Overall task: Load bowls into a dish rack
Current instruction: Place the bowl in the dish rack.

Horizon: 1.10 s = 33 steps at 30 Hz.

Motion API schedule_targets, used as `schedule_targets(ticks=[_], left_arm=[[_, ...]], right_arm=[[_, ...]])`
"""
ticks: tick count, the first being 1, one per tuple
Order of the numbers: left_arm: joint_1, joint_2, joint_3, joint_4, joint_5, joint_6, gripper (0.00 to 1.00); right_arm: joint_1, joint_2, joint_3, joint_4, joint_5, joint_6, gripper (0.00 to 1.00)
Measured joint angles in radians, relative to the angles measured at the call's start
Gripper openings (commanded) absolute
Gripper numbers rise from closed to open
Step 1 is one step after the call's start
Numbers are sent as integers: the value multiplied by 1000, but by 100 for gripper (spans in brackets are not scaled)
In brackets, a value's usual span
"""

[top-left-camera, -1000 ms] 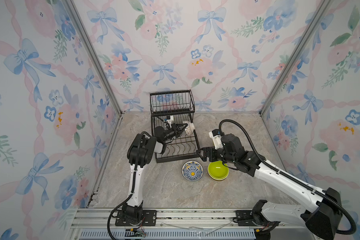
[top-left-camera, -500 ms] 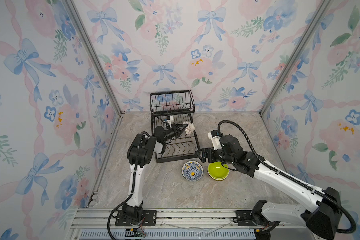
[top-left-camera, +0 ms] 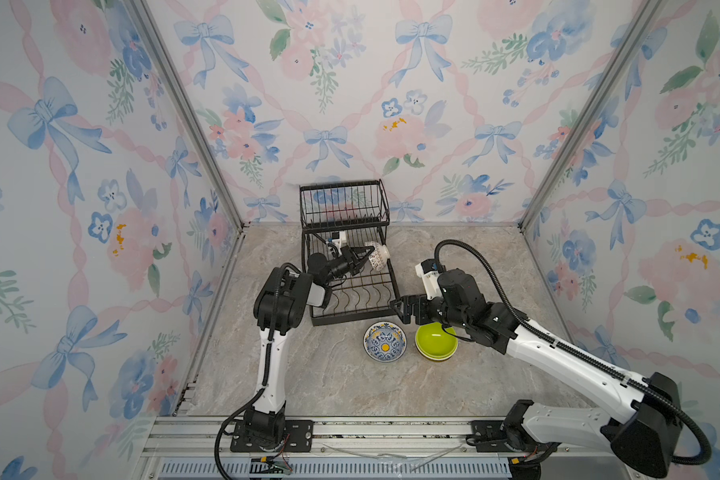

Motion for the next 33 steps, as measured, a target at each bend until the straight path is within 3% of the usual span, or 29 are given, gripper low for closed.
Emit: schedule_targets(ticks=[11, 23, 33], left_arm=[[5, 1, -7, -1, 0, -3, 0], [35, -23, -43, -92, -38, 103, 0], [35, -22, -39, -107, -53, 118, 0]], right_arm=[[0, 0, 0, 0, 3, 0, 96], [4, 0, 0, 1, 2, 0, 96], [4, 0, 0, 3, 3, 0, 96]])
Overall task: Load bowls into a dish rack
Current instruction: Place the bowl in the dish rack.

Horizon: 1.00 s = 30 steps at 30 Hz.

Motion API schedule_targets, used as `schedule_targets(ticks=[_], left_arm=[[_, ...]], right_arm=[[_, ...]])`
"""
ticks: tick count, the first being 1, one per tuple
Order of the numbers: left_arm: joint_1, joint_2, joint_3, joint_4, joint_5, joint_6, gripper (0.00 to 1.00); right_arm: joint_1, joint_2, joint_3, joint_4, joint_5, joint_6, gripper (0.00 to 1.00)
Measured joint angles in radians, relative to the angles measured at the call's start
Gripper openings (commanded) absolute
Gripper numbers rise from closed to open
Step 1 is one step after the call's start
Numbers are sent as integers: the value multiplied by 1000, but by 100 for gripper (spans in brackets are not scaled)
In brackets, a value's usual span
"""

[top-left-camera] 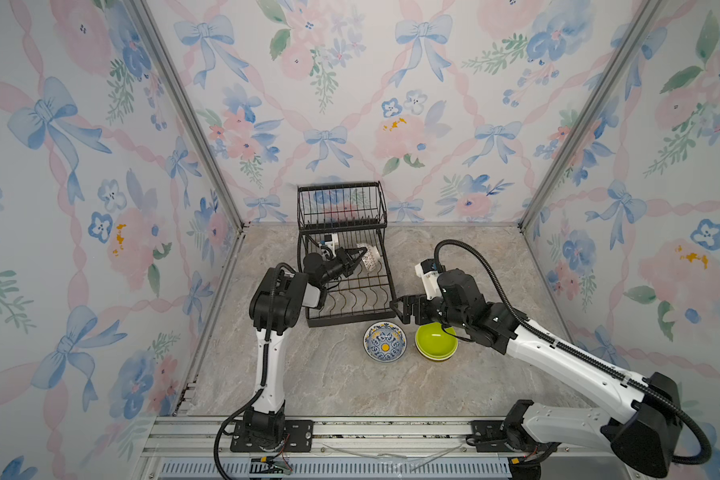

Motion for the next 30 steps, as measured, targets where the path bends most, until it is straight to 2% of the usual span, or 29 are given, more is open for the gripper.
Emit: schedule_targets(ticks=[6, 14, 24, 26, 27, 30], left_arm=[[1, -8, -11, -6, -10, 17, 0], [2, -20, -32, -27, -20, 71, 15], [-19, -24, -35, -87, -72, 90, 29], [-23, -31, -46, -89, -86, 93, 34], [-25, -34, -54, -93, -94, 96, 47], [-32, -48, -80, -134, -110, 100, 68]], right_arm=[[0, 0, 0, 5, 0, -1, 96], [0, 0, 0, 6, 0, -3, 96], [0, -16, -9, 6, 2, -4, 96], [0, -22, -10, 6, 5, -7, 96], [0, -25, -10, 6, 8, -9, 96], [0, -32, -11, 6, 15, -11, 96]])
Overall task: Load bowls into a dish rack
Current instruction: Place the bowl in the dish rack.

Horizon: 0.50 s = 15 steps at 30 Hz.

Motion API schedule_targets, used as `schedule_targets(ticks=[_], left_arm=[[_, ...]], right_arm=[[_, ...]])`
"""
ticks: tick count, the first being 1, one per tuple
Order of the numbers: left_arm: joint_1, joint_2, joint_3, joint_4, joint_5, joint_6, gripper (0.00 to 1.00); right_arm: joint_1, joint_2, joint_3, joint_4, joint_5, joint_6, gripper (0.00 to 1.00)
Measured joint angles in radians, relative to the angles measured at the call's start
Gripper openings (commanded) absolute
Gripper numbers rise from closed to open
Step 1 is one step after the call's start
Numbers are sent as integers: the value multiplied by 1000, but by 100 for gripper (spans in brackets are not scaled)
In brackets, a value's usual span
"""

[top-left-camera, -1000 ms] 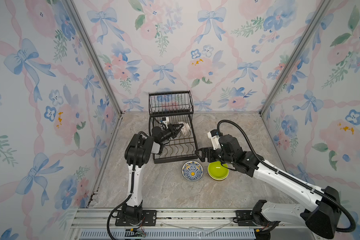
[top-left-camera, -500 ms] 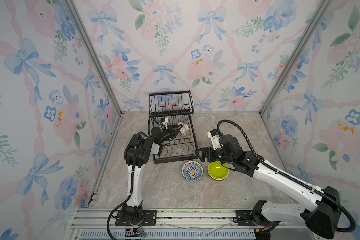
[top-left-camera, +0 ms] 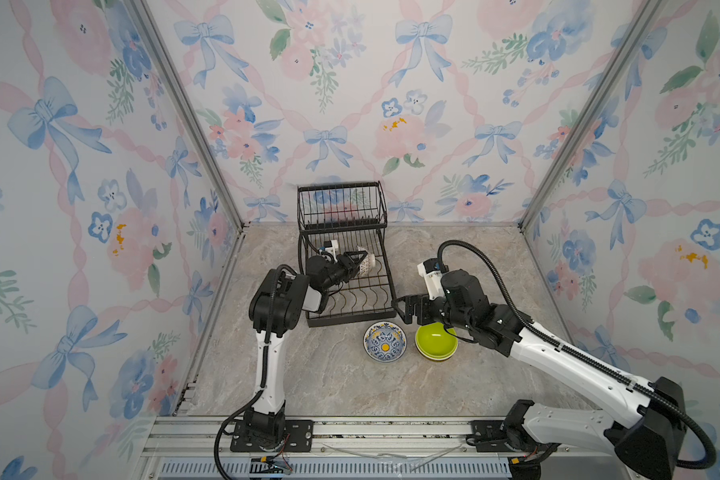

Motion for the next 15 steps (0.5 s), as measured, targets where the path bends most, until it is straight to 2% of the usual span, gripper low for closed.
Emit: schedule_targets(ticks=[5, 15], left_arm=[[-11, -35, -41, -33, -38, 18, 98], [-12, -126, -91, -137, -119, 55, 98]], right_arm=[[0, -1, -1, 0, 8, -11, 96], [-1, -3, -3, -1, 16, -27, 96]])
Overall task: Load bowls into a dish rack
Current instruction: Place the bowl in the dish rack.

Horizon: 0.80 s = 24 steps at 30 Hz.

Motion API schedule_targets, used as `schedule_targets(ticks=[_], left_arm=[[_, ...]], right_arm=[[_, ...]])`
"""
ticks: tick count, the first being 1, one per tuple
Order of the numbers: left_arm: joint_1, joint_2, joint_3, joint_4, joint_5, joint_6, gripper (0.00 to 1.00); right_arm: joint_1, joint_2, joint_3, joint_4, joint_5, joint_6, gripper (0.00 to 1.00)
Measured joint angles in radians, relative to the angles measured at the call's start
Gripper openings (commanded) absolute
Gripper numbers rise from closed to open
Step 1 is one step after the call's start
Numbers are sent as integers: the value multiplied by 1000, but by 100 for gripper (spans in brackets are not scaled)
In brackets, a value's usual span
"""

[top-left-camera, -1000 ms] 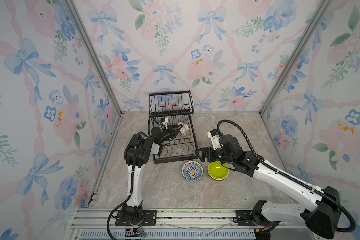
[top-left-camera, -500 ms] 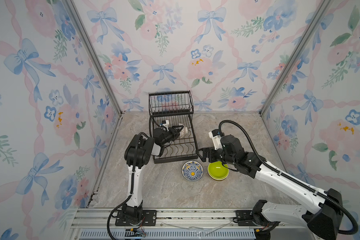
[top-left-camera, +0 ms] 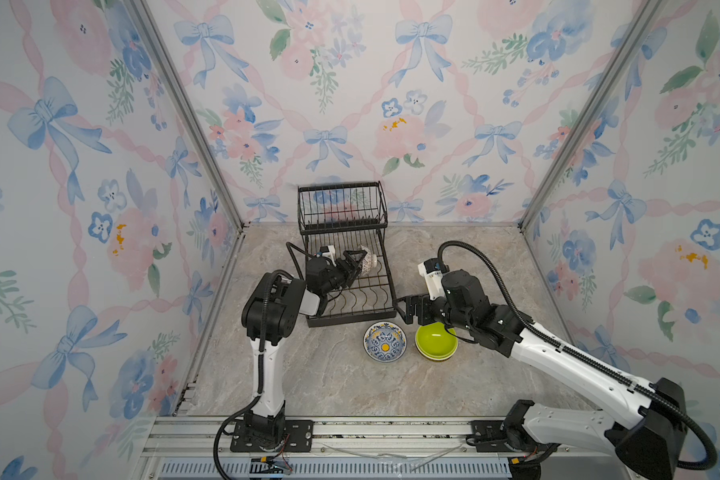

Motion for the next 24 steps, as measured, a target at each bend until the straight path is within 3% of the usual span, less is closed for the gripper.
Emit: schedule_targets(ticks=[14, 24], left_arm=[[-10, -194, -88, -97, -112, 102, 98], [-81, -452, -198, -287, -203, 282, 98]], right_arm=[[-7, 11, -6, -13, 26, -45, 96], [-7, 65, 16, -79, 18, -126, 96]])
